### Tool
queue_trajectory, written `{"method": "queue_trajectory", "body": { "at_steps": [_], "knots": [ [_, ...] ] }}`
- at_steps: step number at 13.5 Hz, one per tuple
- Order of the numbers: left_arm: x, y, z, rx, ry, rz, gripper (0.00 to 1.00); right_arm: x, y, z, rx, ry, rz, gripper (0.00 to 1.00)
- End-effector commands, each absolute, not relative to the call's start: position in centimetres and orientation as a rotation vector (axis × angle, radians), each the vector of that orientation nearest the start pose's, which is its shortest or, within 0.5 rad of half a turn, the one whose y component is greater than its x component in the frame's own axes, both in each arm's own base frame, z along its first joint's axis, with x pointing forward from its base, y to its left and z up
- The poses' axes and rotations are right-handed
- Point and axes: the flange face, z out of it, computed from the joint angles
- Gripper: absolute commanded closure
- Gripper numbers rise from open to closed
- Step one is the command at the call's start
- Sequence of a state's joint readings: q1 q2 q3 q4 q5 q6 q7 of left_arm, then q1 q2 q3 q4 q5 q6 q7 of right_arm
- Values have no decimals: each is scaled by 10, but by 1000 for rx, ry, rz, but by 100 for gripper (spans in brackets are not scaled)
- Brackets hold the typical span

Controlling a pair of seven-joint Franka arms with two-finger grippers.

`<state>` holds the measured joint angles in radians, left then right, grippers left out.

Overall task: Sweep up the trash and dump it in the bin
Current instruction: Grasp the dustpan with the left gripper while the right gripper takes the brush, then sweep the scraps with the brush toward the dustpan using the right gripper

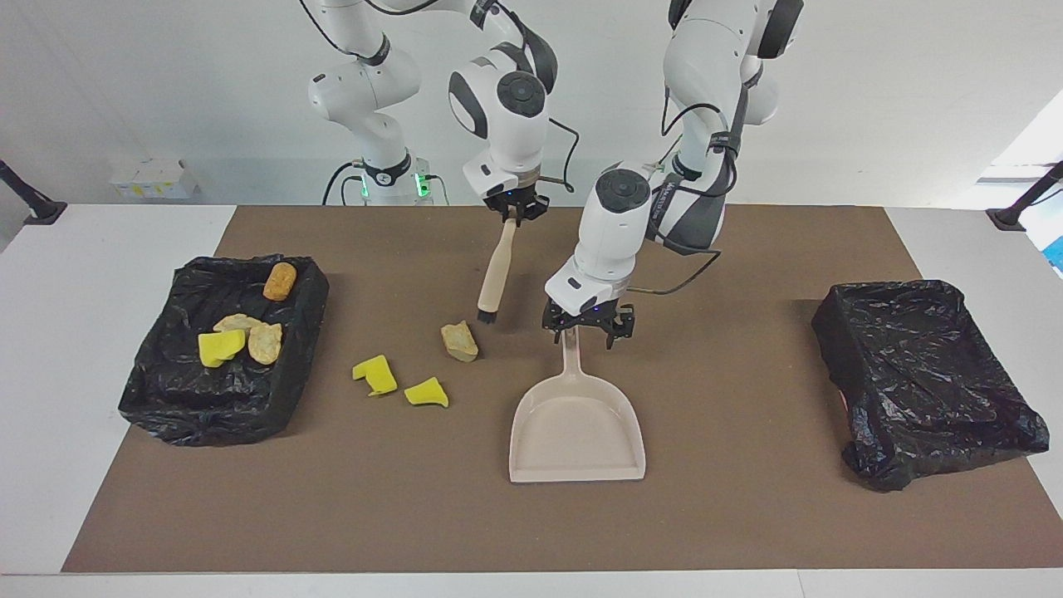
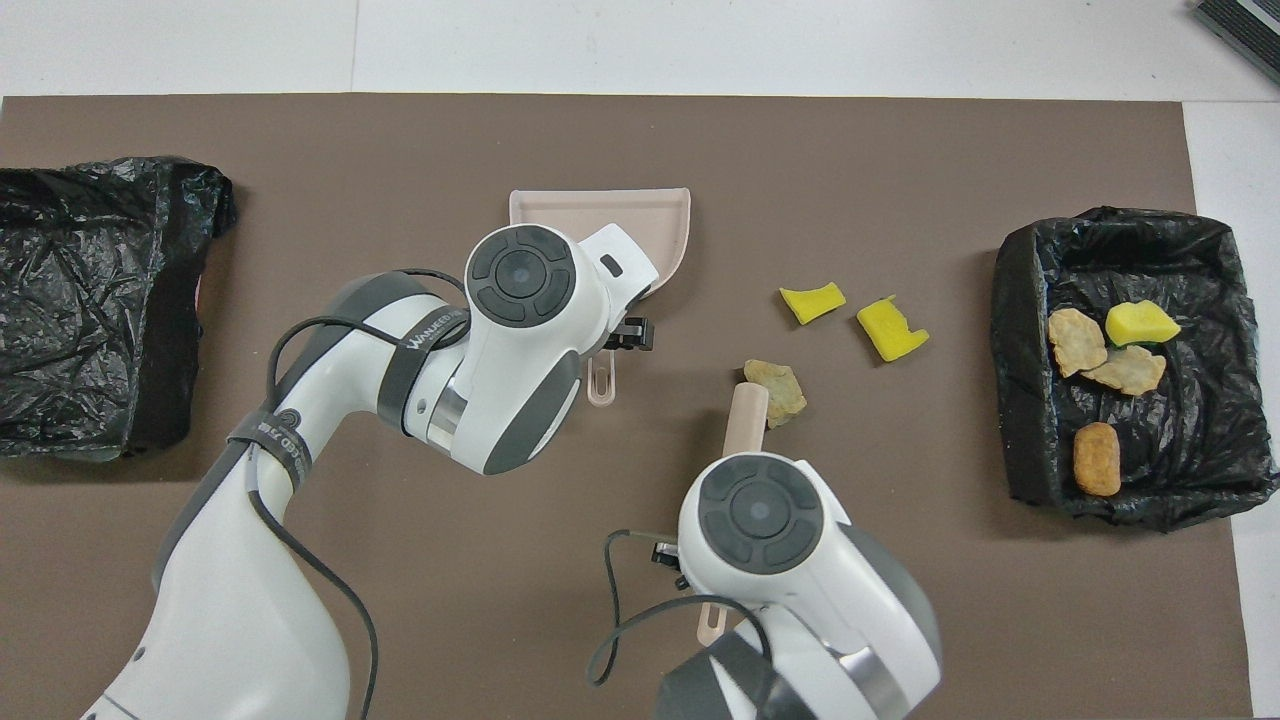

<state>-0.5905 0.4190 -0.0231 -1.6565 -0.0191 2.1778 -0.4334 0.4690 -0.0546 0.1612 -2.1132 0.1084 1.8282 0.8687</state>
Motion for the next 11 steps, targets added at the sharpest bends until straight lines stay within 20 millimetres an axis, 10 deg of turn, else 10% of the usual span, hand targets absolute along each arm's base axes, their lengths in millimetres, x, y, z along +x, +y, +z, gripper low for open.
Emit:
{"method": "queue_trajectory", "body": {
  "at_steps": [1, 7, 11],
  "knots": [
    [553, -396, 359, -3191, 241, -135, 0, 439, 255, 428, -3240, 394, 350, 100],
    [555, -394, 354, -3193, 224, -132, 5, 498, 138, 410, -3385, 71, 290, 100],
    [556, -395, 355, -3192, 246, -135, 64, 523, 70, 395, -3458, -89, 251, 100]
  ]
}}
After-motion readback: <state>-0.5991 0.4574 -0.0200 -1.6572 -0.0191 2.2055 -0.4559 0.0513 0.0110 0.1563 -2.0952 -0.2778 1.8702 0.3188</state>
